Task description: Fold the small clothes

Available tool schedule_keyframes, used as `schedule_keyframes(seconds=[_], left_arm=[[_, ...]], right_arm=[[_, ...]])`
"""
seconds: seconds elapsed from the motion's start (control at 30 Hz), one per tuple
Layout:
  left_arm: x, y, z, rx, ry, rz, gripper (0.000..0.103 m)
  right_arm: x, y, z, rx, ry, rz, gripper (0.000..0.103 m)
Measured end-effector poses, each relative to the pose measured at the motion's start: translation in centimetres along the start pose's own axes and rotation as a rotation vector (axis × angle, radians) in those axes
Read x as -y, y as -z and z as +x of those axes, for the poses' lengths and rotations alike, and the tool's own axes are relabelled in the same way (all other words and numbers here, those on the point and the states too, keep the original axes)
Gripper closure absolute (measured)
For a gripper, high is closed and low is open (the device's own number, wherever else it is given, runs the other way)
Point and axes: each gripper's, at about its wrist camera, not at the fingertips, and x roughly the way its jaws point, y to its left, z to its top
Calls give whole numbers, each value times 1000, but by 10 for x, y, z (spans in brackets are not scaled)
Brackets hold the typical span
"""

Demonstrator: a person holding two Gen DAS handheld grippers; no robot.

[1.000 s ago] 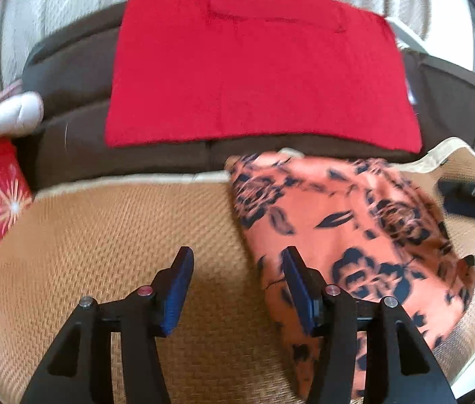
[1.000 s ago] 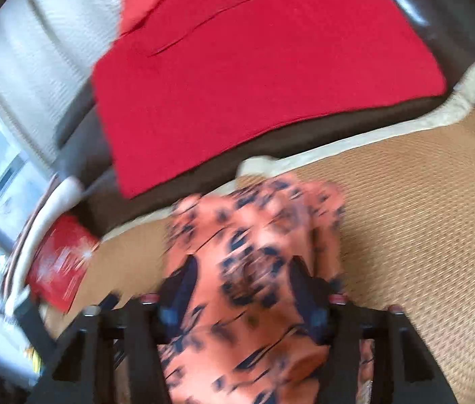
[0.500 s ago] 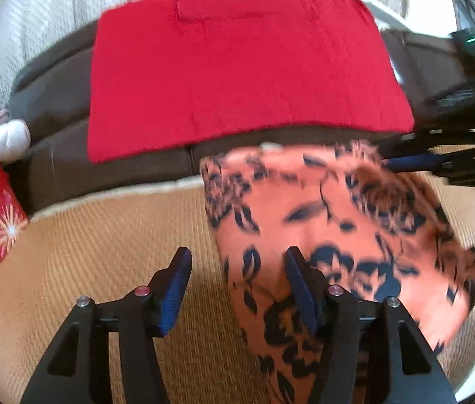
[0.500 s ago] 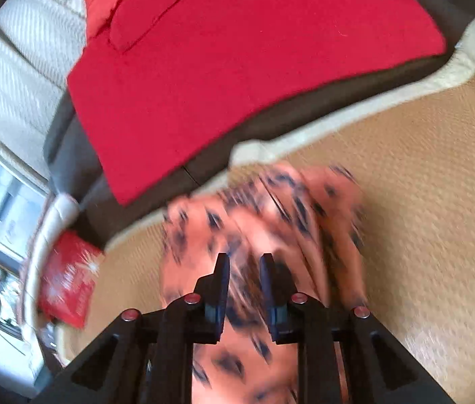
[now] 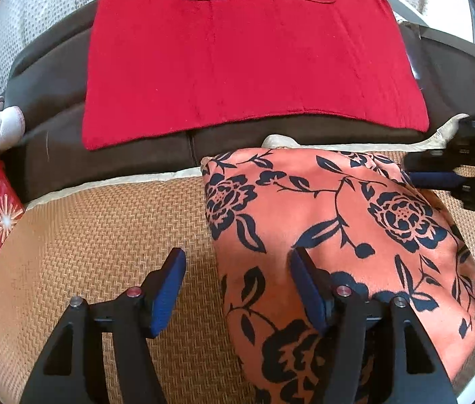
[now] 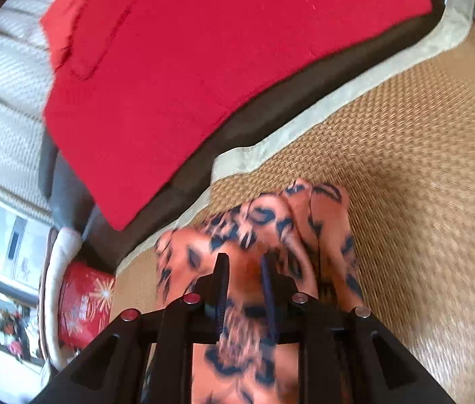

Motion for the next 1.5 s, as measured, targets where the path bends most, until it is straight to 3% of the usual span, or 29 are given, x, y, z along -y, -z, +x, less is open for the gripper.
schedule_keyframes(seconds=[0.2,0.4,0.5,0.7,0.83,0.9,1.17,1.33,1.5], left_arm=[[3,16,-10,9,-2,12,34],[-4,23,-11,-3,12,-20,30],[-5,24,-12,-2,10,-16,30],[-8,20,-9,-8,19,-13,28],[-9,18,-6,-13,24,-9,28],[-10,17,-5,-13,28,-14,27],[-14,14,4,-19,42,-16,24],[-16,13,7,-19,42,-10,22],[-18,10,10,-26,49,-18,20]], right_arm=[[-20,56,-47,3,19,-99,80],[-5,98,-18,-155,126,-116,82],[-16,95,-32,-128,130,-147,80],[-38,88,-35,-98,15,-168,80],[-38,101,4,-201,87,-183,81],[-36,96,7,-214,79,-162,81],[-58,51,4,-73,37,-157,80],[-46,35,54,-133,79,-110,82],[-43,30,42,-109,29,-87,82]])
